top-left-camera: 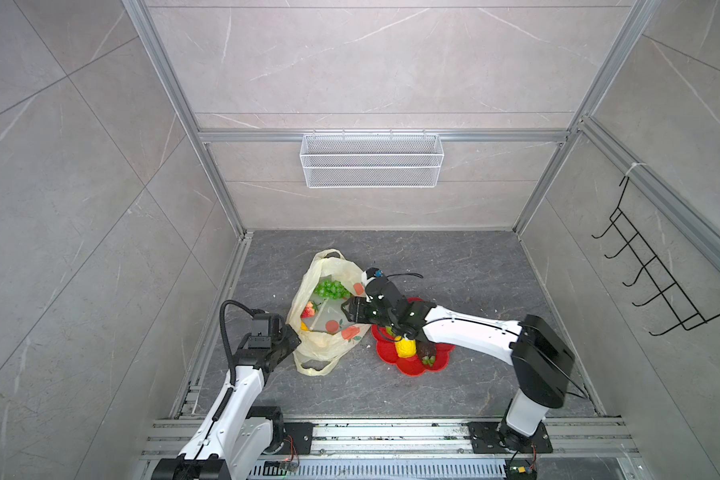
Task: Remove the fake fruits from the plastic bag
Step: 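Move the right gripper back into the bag toward the pink strawberry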
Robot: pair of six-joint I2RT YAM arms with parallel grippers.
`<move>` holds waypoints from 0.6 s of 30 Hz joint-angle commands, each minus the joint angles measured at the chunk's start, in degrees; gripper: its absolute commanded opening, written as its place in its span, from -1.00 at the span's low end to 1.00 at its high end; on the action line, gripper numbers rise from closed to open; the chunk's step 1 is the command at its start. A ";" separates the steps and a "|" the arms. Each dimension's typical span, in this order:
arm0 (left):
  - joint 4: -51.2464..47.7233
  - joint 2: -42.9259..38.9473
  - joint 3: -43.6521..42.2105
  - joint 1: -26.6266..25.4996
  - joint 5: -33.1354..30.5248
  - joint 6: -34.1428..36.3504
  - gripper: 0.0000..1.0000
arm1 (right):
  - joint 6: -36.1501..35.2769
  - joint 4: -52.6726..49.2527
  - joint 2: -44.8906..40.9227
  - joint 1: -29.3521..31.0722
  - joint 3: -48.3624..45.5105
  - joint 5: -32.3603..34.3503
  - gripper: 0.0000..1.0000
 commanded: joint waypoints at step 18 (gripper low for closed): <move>-2.43 -1.06 -0.19 -0.23 -1.88 -0.59 -1.00 | 18.21 5.47 31.38 -0.16 26.85 0.09 -0.06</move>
